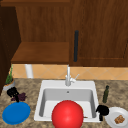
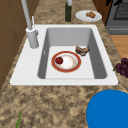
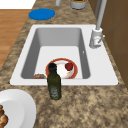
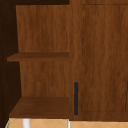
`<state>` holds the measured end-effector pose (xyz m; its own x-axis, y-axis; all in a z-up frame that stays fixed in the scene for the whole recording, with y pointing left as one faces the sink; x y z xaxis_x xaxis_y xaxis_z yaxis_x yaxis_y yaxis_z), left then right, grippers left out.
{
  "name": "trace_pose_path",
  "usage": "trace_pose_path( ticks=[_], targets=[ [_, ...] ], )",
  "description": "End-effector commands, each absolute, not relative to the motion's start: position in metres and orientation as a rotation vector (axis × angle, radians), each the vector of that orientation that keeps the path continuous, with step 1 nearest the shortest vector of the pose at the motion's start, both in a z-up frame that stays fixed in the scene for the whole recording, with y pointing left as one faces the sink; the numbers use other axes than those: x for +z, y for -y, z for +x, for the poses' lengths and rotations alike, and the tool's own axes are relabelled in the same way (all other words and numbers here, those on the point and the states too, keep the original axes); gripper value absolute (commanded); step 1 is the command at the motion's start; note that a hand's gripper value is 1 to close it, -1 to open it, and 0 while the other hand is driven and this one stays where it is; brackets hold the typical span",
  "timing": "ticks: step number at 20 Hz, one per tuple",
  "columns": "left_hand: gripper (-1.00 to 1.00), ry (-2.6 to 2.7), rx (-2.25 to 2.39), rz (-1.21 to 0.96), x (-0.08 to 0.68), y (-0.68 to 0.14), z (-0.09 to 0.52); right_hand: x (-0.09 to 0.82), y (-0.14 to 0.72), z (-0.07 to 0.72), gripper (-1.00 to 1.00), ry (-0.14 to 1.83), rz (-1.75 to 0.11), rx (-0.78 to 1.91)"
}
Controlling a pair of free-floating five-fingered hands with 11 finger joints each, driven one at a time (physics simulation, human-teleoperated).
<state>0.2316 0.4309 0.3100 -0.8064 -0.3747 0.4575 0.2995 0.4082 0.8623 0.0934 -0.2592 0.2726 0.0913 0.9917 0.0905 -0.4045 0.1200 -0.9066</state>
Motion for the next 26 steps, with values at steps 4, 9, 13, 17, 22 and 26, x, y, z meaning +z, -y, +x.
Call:
trace_pose_path(
  ticks=[4, 9, 13, 17, 22, 26],
  targets=[
    [1.0, 2.069, -1.506, 0.032, 0.255, -0.445, 0.207, 0.273, 0.259, 0.093, 0.0, 0.897, -0.854, 1.251],
    [1.0, 2.056, -1.519, 0.012, 0.212, -0.459, 0.2, 0.273, 0.259, 0.093, 0.0, 0.897, -0.854, 1.251],
    [1.0, 2.048, -1.513, 0.023, 0.177, -0.463, 0.21, 0.273, 0.259, 0.093, 0.0, 0.897, -0.854, 1.251],
    [1.0, 2.082, -1.506, 0.056, 0.144, -0.471, 0.217, 0.273, 0.259, 0.093, 0.0, 0.897, -0.854, 1.251],
    [1.0, 2.111, -1.452, 0.005, 0.111, -0.484, 0.239, 0.273, 0.259, 0.093, 0.0, 0.897, -0.854, 1.251],
    [1.0, 2.131, -1.428, -0.043, 0.102, -0.507, 0.232, 0.273, 0.259, 0.093, 0.0, 0.897, -0.854, 1.251]
  ],
)
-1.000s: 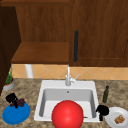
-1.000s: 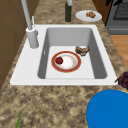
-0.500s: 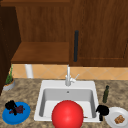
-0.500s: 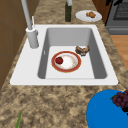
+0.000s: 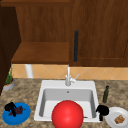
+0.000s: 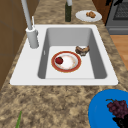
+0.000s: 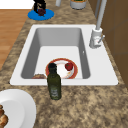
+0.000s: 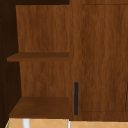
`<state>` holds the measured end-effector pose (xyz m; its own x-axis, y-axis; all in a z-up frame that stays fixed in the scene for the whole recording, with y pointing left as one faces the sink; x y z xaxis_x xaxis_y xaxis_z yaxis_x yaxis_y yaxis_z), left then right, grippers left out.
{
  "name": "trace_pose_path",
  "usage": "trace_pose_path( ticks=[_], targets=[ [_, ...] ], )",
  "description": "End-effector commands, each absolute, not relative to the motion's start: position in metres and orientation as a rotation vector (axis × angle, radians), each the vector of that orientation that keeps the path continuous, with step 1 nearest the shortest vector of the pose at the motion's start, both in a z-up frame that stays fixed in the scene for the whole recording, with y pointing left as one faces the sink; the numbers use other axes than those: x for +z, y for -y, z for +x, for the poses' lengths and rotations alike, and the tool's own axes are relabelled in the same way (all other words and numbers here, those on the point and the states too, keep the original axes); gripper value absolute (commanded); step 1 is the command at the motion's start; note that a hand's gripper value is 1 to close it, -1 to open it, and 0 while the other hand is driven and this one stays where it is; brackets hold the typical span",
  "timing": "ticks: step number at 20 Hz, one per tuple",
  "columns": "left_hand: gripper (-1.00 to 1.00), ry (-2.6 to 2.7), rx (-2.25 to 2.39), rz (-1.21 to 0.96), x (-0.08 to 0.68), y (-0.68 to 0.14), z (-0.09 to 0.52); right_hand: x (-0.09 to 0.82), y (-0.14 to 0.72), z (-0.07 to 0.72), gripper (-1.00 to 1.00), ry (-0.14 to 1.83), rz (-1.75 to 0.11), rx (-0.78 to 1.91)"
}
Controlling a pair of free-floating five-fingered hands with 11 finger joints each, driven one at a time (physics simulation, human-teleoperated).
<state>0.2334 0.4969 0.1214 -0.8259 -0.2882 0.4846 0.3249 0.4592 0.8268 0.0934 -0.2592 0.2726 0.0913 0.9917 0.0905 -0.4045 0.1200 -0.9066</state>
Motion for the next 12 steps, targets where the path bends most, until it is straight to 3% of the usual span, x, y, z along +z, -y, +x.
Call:
trace_pose_path(
  ticks=[1, 2, 3, 12],
  targets=[
    [1.0, 2.112, -1.377, -0.047, 0.11, -0.509, 0.227, 0.273, 0.259, 0.093, 0.0, 0.897, -0.854, 1.251],
    [1.0, 2.138, -1.369, -0.051, 0.113, -0.511, 0.222, 0.273, 0.259, 0.093, 0.0, 0.897, -0.854, 1.251],
    [-1.0, 2.165, -1.376, -0.05, 0.12, -0.508, 0.221, 0.273, 0.259, 0.093, 0.0, 0.897, -0.854, 1.251],
    [-1.0, 2.126, -1.455, -0.085, 0.193, -0.484, 0.205, 0.273, 0.259, 0.093, 0.0, 0.897, -0.854, 1.251]
  ],
)
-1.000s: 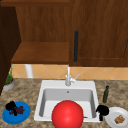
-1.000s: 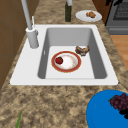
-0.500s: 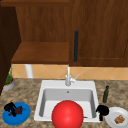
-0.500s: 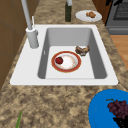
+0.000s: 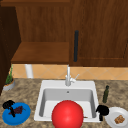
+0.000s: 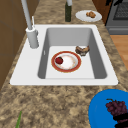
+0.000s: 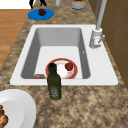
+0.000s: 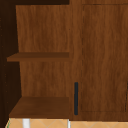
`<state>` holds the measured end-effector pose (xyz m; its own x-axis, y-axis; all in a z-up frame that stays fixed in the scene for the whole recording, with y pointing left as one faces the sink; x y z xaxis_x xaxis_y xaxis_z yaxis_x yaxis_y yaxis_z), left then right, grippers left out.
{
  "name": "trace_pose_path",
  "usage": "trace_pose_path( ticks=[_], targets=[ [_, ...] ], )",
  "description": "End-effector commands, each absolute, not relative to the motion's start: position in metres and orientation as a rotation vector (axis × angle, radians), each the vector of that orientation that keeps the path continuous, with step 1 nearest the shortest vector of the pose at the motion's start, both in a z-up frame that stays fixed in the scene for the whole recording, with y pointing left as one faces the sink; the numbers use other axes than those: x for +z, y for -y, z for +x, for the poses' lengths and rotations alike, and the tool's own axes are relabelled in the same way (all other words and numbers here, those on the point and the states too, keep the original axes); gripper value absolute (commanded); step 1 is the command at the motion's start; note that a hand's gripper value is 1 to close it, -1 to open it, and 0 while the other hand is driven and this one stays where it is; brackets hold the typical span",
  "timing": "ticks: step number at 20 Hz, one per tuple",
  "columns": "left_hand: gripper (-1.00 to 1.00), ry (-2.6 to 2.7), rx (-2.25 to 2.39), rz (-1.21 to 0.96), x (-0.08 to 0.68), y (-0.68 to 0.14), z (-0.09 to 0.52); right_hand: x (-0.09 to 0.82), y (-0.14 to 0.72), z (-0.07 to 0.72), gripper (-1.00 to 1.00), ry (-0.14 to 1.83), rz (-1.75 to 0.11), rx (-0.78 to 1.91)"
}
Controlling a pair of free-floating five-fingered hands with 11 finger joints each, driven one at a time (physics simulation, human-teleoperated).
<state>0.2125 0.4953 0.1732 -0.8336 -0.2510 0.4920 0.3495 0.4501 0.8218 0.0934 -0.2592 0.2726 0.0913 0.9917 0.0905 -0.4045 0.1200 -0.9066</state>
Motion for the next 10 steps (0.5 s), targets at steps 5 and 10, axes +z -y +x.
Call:
trace_pose_path(
  ticks=[5, 10],
  targets=[
    [-1.0, 2.1, -1.472, -0.073, 0.214, -0.458, 0.193, 0.273, 0.259, 0.093, 0.0, 0.897, -0.854, 1.251],
    [-1.0, 2.068, -1.49, -0.071, 0.226, -0.431, 0.186, 0.273, 0.259, 0.093, 0.0, 0.897, -0.854, 1.251]
  ],
)
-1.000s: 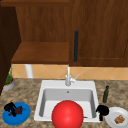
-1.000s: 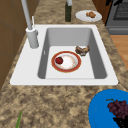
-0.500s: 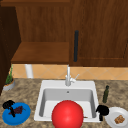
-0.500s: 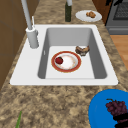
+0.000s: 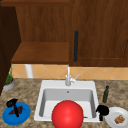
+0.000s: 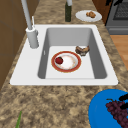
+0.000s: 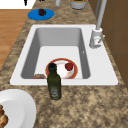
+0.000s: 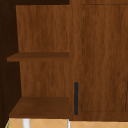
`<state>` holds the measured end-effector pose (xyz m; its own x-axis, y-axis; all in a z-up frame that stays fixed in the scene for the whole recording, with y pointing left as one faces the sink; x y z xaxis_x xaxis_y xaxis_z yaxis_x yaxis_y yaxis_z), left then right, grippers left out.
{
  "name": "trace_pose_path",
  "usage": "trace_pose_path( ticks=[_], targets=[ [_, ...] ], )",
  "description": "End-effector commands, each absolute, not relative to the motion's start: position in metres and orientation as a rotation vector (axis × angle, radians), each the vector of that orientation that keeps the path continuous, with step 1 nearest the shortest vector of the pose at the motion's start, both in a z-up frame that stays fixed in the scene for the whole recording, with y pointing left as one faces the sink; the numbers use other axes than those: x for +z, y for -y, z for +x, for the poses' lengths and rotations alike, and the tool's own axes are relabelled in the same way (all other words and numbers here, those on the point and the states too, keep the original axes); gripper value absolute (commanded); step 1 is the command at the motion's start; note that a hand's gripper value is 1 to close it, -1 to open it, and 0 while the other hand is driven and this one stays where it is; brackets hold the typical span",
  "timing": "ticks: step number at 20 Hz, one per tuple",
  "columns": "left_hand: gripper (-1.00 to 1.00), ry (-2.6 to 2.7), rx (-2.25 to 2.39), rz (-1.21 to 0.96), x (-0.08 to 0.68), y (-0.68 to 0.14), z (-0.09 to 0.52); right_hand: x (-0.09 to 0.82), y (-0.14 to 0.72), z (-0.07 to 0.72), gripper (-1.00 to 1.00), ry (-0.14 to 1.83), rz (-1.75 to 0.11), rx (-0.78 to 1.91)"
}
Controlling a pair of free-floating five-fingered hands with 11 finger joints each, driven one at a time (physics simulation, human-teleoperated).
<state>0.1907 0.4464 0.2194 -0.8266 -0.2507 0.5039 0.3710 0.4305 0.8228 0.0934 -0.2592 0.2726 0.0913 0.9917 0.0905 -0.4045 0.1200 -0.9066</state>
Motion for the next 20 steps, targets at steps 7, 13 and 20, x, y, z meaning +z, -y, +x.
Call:
trace_pose_path(
  ticks=[7, 13, 20],
  targets=[
    [-1.0, 2.042, -1.511, -0.071, 0.249, -0.395, 0.173, 0.273, 0.259, 0.093, 0.0, 0.897, -0.854, 1.251],
    [-1.0, 1.993, -1.569, -0.047, 0.247, -0.364, 0.167, 0.273, 0.259, 0.093, 0.0, 0.897, -0.854, 1.251],
    [-1.0, 1.943, -1.625, -0.022, 0.248, -0.331, 0.153, 0.273, 0.259, 0.093, 0.0, 0.897, -0.854, 1.251]
  ],
)
